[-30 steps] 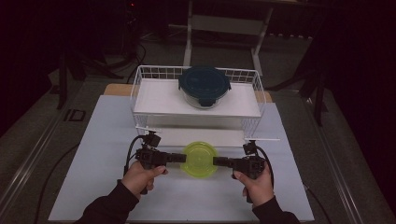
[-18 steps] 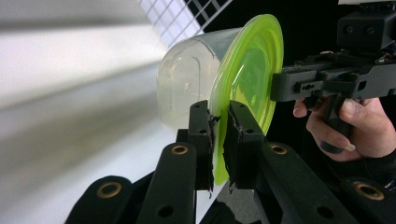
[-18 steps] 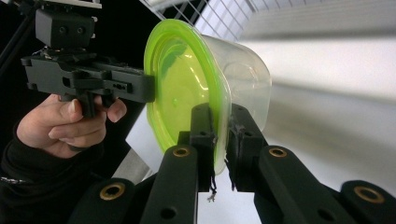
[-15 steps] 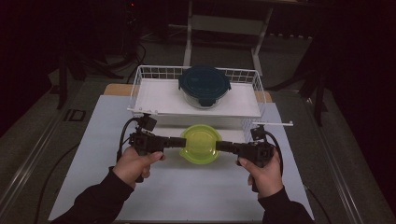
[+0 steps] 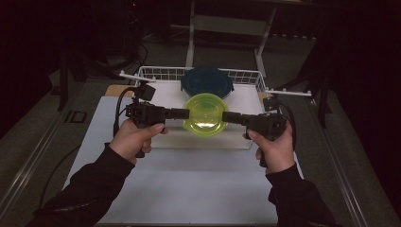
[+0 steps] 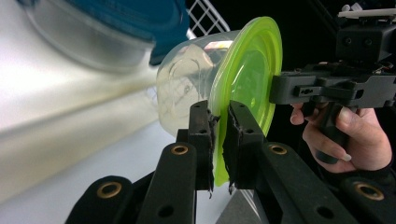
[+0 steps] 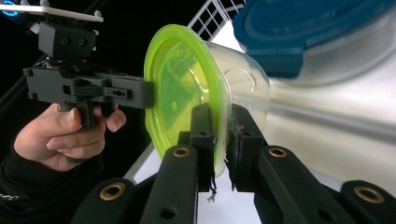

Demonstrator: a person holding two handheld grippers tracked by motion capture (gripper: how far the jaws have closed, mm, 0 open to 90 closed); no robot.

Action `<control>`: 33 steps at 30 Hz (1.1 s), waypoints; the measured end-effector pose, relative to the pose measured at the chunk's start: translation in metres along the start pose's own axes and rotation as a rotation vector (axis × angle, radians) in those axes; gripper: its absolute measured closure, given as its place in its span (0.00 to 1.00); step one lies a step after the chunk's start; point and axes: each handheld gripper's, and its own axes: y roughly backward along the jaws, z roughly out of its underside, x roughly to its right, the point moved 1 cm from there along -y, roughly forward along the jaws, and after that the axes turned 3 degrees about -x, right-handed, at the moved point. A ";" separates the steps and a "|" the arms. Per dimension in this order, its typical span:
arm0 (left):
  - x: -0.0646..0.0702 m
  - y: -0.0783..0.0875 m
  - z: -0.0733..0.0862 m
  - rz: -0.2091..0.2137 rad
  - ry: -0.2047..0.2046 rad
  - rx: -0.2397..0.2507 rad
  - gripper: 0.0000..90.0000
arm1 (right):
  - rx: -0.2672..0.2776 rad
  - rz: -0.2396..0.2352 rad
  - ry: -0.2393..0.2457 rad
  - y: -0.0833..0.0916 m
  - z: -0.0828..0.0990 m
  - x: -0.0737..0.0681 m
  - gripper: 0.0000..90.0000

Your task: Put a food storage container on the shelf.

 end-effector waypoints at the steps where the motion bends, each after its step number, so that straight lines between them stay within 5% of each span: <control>1: 0.001 0.001 -0.003 0.004 0.000 0.007 0.90 | 0.003 0.001 0.005 0.001 -0.005 -0.002 0.91; 10: -0.001 0.005 -0.034 -0.006 -0.009 0.032 0.90 | 0.032 0.022 0.025 0.000 -0.037 -0.005 0.91; 22: -0.007 -0.013 -0.082 -0.067 0.011 0.041 0.90 | 0.053 0.052 -0.035 -0.002 -0.078 0.015 0.91; 33: -0.023 -0.023 -0.091 -0.056 0.076 0.025 0.89 | 0.032 0.070 -0.081 -0.013 -0.093 0.032 0.90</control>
